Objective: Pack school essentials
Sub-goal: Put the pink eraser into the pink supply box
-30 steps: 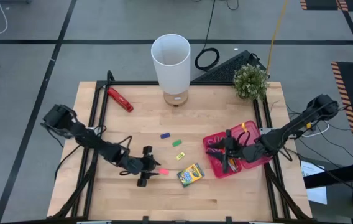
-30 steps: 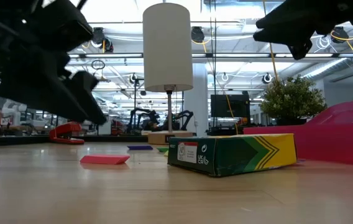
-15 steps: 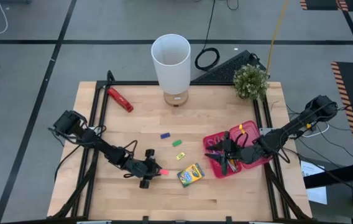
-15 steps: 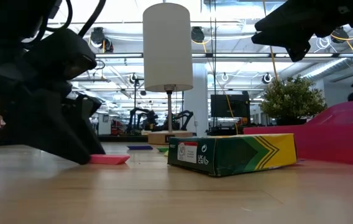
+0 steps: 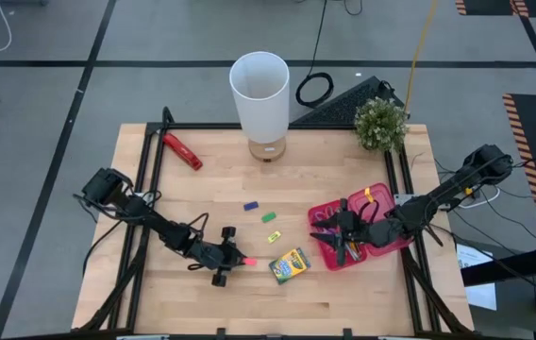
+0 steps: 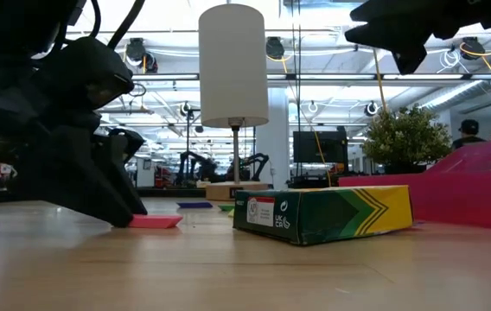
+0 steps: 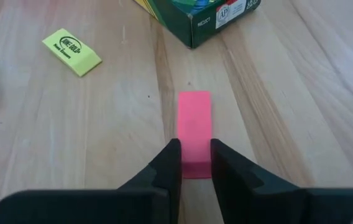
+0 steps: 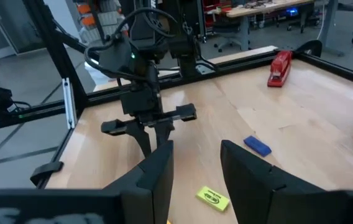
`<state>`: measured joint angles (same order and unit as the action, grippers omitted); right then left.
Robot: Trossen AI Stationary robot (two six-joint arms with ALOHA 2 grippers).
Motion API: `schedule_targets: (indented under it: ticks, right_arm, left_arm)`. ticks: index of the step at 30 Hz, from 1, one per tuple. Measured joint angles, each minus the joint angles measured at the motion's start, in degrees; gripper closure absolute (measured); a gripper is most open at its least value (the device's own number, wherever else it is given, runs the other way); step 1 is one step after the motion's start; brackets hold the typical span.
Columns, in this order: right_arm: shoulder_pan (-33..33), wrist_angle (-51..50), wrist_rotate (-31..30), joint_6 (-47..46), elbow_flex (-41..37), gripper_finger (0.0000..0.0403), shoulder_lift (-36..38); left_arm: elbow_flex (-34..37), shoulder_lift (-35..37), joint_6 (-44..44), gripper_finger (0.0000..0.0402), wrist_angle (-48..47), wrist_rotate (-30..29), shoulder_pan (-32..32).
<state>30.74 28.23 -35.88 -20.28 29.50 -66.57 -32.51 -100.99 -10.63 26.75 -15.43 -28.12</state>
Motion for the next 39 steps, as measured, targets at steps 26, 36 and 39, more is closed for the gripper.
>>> schedule_targets:
  ticks: [26, 36, 39]
  right_arm:
    - [0.1, -15.5, 7.6, 46.6, 39.4, 0.0275, -40.8]
    - [0.0, -9.2, 5.8, 58.0, 41.5, 0.0275, -44.0]
    - [0.0, -9.2, 5.9, 58.1, 41.5, 0.0275, -44.0]
  left_arm:
    - [0.1, 15.8, -3.3, 0.0324, 2.4, 1.4, -3.2]
    - [0.0, 16.0, -3.4, 0.032, 4.8, 4.7, -3.9]
    - [0.0, 16.0, -3.4, 0.0319, 5.3, 4.8, -3.9]
